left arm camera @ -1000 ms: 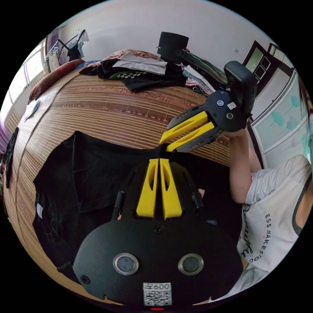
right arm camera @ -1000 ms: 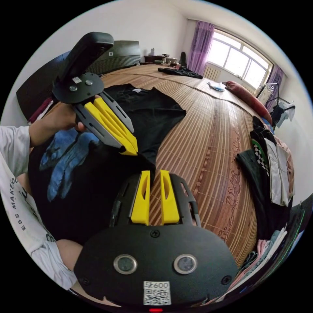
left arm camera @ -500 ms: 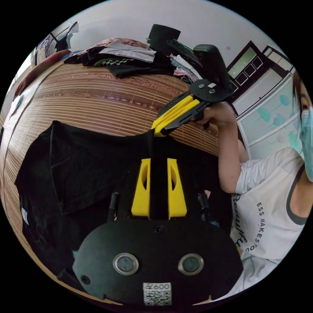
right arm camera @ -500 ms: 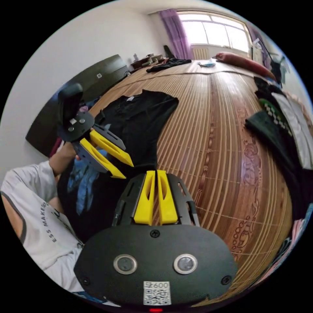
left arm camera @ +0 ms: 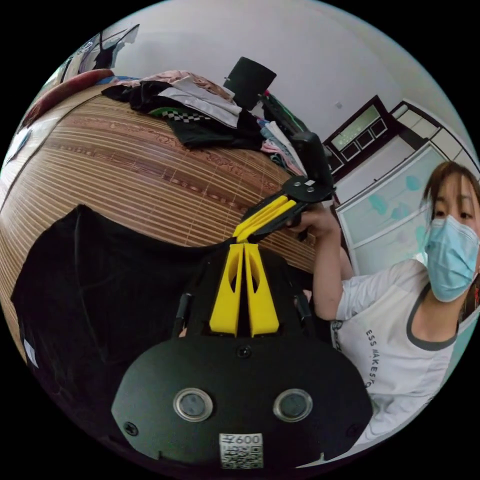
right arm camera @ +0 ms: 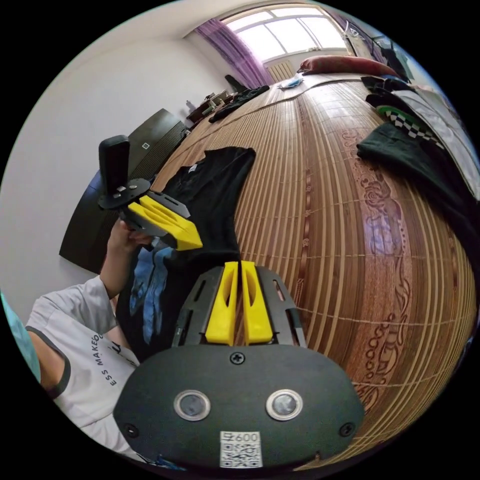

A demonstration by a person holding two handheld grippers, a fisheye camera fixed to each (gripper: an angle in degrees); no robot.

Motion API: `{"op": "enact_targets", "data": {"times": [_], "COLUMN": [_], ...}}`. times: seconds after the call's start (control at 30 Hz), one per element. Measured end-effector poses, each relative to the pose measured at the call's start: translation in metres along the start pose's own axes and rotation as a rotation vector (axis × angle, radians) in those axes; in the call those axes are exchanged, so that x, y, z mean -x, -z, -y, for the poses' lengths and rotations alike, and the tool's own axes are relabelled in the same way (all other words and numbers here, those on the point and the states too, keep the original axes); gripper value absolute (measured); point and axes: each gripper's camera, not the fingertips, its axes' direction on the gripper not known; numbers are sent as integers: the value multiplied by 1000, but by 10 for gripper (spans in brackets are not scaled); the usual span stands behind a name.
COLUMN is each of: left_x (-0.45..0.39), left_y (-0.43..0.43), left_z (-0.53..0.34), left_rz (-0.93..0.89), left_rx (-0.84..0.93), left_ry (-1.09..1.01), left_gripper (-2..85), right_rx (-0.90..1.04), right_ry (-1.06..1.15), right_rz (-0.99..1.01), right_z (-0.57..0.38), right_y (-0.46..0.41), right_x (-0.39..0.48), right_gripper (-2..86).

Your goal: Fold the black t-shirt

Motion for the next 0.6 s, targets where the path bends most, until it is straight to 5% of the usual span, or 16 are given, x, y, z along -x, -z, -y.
{"op": "enact_targets", "data": {"times": [0.13, 0.4, 0.6], "left_x": [-15, -71, -119], "left_y": [-68, -83, -100], "left_z": [6, -6, -5], "left_rz": [42, 185, 300], "left_rx": [137, 51, 44], "left_ry": [-26, -88, -147], "left_gripper": [5, 3, 3], "right_rx": [1, -17, -122], "right_ry": [-2, 26, 15], "right_rz": [-14, -33, -283], "right_z": [6, 9, -1], "right_y": [12, 34, 65], "right_x": [7, 29, 59], "right_gripper": [-9, -9, -9]}}
